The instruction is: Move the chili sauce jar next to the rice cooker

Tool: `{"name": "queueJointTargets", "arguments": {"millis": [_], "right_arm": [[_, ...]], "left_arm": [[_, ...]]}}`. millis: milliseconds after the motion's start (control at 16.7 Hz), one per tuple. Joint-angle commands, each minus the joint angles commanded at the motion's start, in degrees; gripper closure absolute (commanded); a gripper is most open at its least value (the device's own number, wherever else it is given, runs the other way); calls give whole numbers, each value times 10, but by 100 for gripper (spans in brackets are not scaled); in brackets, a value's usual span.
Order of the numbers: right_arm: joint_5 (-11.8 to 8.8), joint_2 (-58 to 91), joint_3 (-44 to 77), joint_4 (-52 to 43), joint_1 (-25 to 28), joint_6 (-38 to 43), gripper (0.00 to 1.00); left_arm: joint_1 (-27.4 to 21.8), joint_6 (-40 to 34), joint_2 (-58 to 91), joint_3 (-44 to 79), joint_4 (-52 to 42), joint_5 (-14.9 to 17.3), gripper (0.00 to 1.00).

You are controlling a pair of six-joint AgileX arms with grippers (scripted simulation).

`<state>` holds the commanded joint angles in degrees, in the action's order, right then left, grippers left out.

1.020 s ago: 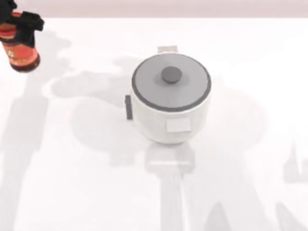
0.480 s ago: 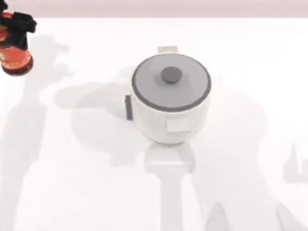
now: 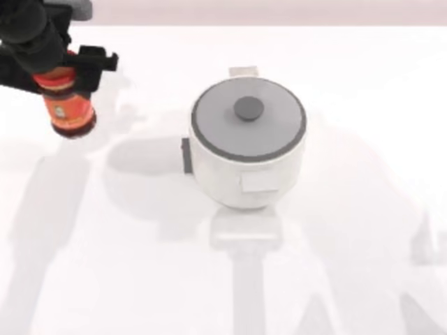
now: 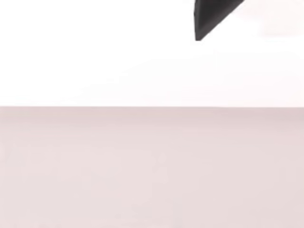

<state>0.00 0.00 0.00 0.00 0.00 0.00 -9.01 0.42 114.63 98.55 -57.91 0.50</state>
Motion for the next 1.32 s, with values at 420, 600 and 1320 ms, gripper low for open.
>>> {"name": "queueJointTargets", "arguments": {"millis": [420,600,1320], "right_arm": [[0,0,0,0,0,0,0],[0,0,0,0,0,0,0],[0,0,0,0,0,0,0]], "left_arm": [[-95,-175,-55,-132,82,-57,100],[-96,-177,-56,-133,83,-58,100],[-91,-171,-9,-183,180,-56,100]]}}
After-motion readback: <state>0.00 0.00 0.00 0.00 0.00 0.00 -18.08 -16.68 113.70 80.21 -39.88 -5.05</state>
